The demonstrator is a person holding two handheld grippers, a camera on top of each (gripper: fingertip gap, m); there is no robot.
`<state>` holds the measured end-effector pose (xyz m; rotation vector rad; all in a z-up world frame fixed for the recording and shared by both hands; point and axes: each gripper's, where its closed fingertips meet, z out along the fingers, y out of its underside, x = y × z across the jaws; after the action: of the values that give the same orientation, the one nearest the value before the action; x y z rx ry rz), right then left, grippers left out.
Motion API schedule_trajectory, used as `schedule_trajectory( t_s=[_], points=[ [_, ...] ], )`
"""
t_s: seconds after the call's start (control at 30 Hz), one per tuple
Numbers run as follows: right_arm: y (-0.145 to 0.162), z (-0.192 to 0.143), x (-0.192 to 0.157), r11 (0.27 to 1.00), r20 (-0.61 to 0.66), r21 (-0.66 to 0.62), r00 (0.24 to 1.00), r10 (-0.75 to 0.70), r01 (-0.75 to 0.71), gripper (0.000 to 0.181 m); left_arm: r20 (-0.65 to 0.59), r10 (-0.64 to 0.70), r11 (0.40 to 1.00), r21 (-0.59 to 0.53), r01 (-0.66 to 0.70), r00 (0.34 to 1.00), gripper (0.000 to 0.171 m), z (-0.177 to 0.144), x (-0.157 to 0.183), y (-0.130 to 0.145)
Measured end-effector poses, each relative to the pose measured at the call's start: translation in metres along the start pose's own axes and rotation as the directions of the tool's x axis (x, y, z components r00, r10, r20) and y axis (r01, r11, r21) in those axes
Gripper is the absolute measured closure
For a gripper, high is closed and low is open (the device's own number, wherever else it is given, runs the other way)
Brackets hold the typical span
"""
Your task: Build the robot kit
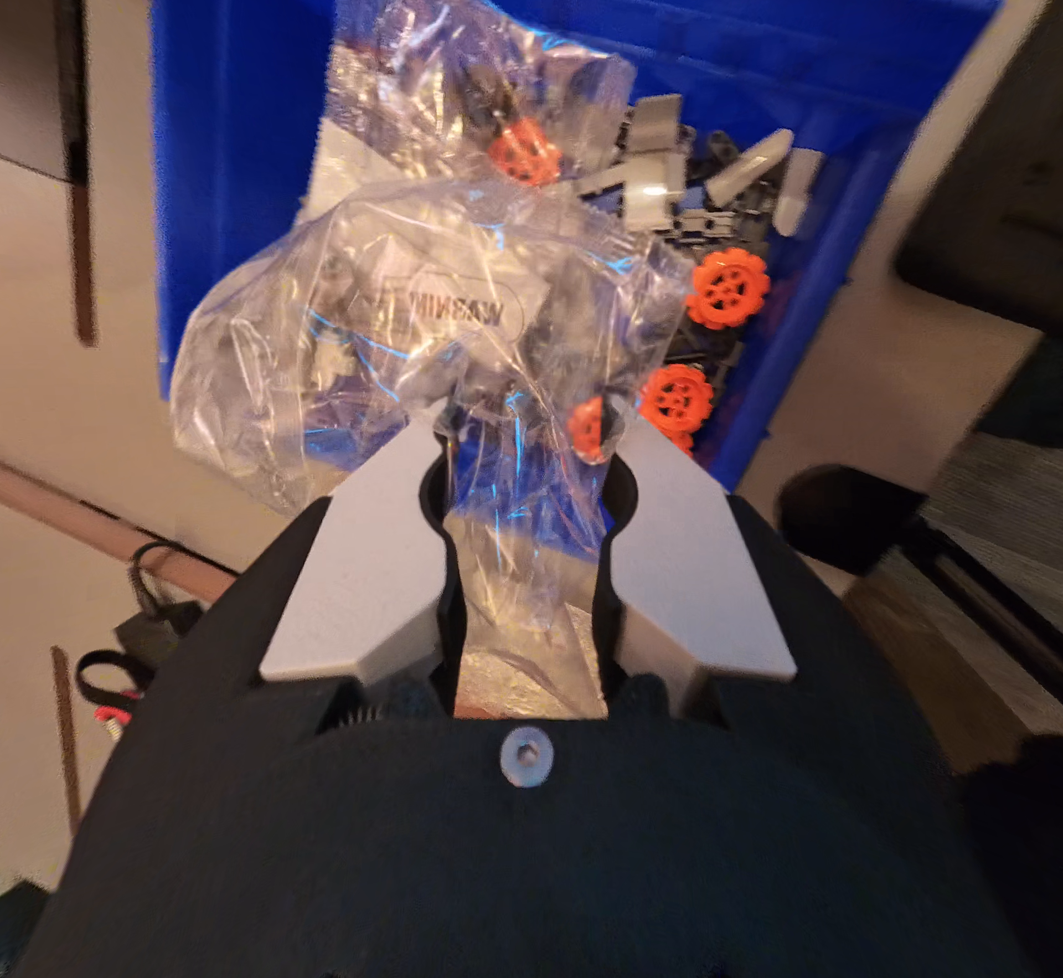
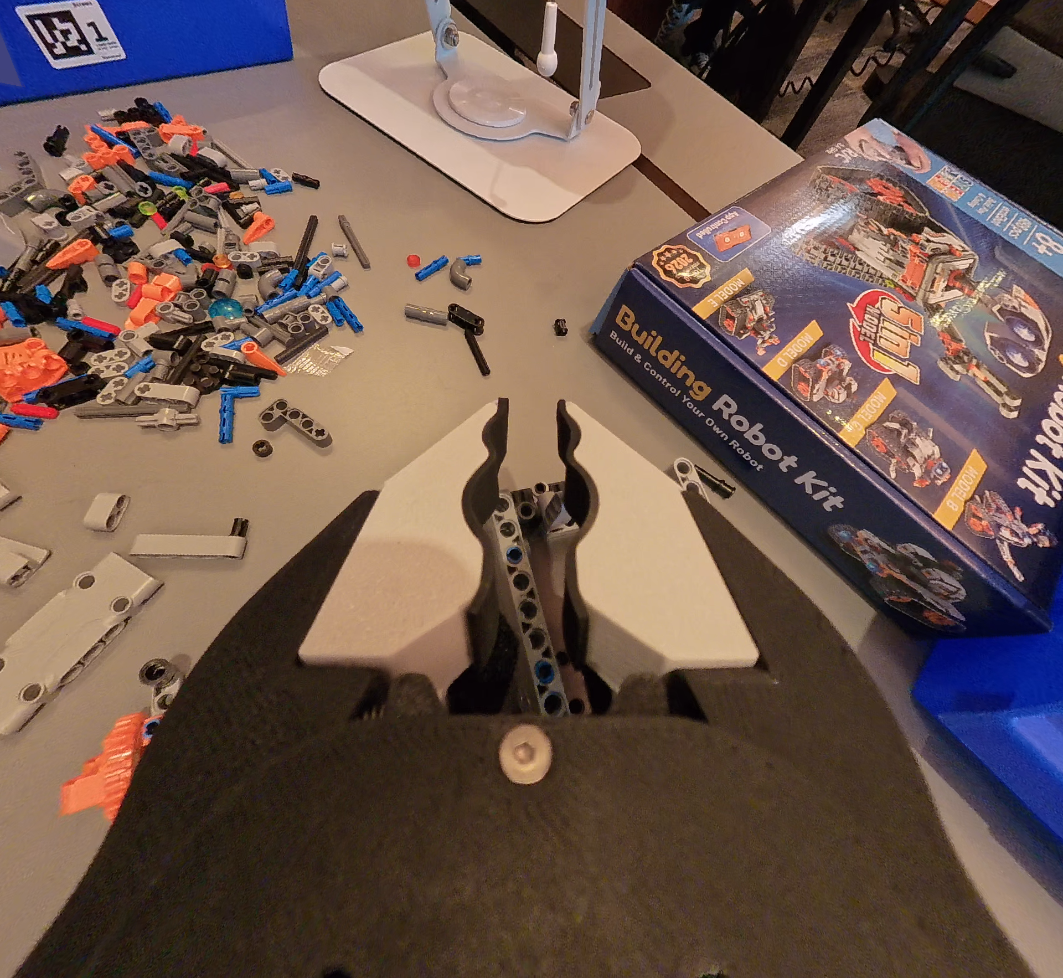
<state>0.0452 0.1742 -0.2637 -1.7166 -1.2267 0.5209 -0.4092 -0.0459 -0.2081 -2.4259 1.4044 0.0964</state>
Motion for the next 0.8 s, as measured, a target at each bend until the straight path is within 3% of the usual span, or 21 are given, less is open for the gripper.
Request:
schedule_trajectory(
  t_s=[0.3, 0.57, 0.7, 0.8],
  points=[
    [-0.003, -0.003, -0.001, 1.0, 0.004, 0.01, 1.0, -0.007, 0.006, 0.167, -0.188, 0.041, 0.999, 0.027, -0.036, 0.981, 0.135, 0.009, 0.05, 0.0],
    [-0.006, -0.005, -0.003, 1.0, 0.009, 0.021, 1.0, -0.013, 0.012, 0.167, -0.013, -0.065, 0.995, 0.072, 0.066, 0.998, 0.128, -0.04, 0.028, 0.0],
    [-0.009, -0.006, -0.005, 0.999, 0.019, 0.032, 1.0, -0.018, 0.017, 0.167, 0.069, -0.061, 0.988, -0.141, 0.07, 0.996, 0.119, -0.041, 0.029, 0.027],
    [-0.013, -0.008, -0.009, 0.999, 0.031, 0.042, 0.999, -0.025, 0.024, 0.167, 0.032, -0.051, 0.985, -0.165, 0.055, 0.998, 0.12, -0.02, 0.037, 0.023]
  ],
)
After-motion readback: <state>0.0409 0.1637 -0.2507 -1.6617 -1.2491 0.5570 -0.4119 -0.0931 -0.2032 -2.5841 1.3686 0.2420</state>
